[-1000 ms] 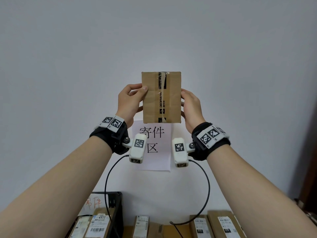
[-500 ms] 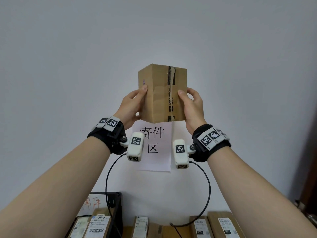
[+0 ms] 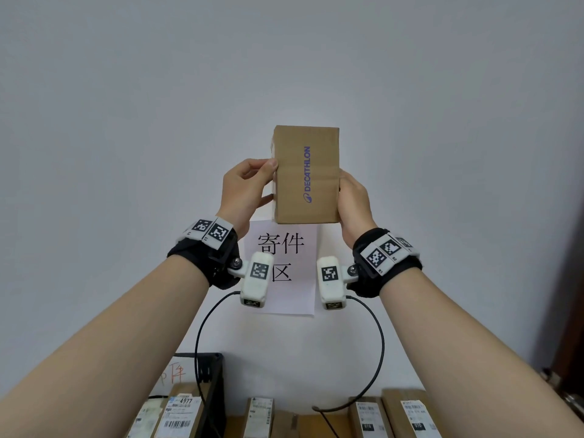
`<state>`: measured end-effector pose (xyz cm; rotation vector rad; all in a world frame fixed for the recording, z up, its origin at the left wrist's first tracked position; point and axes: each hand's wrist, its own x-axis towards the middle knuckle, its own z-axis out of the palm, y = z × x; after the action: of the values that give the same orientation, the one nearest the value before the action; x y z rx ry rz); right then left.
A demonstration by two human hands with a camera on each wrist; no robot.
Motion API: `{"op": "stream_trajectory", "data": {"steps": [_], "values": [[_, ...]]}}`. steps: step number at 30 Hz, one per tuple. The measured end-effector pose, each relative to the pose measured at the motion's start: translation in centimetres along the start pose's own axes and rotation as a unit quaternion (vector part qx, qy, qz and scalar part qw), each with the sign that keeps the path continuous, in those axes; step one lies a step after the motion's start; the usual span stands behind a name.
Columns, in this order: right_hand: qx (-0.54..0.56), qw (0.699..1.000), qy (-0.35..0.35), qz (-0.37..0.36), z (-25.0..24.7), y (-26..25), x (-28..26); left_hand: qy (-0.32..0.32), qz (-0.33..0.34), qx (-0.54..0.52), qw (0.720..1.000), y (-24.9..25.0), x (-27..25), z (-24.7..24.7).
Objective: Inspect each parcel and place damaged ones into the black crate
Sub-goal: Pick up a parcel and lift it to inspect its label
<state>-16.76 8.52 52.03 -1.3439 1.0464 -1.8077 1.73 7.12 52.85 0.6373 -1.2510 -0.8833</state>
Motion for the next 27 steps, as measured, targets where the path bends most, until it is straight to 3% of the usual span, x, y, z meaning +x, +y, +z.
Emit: {"op": "stream_trajectory", "data": {"steps": [7, 17, 22, 27], "values": [[0.015, 1.0, 0.017, 0.017, 0.0, 0.4, 0.1, -0.003, -0.007, 0.015, 1.0, -0.4, 0.2, -0.5], [0.014, 1.0, -0.001, 0.022, 0.1, 0.6, 0.2, 0.014, -0.086, -0.044, 0.995, 0.2, -0.2, -0.5], [0.043, 0.999, -0.024, 0.008, 0.2, 1.1, 0.4, -0.007, -0.048, -0.013, 0.999, -0.2, 0.0, -0.6], [0.079, 0.997, -0.002, -0.024, 0.3, 0.9, 0.3, -0.002, -0.037, -0.047, 0.998, -0.6, 0.2, -0.6]]}}
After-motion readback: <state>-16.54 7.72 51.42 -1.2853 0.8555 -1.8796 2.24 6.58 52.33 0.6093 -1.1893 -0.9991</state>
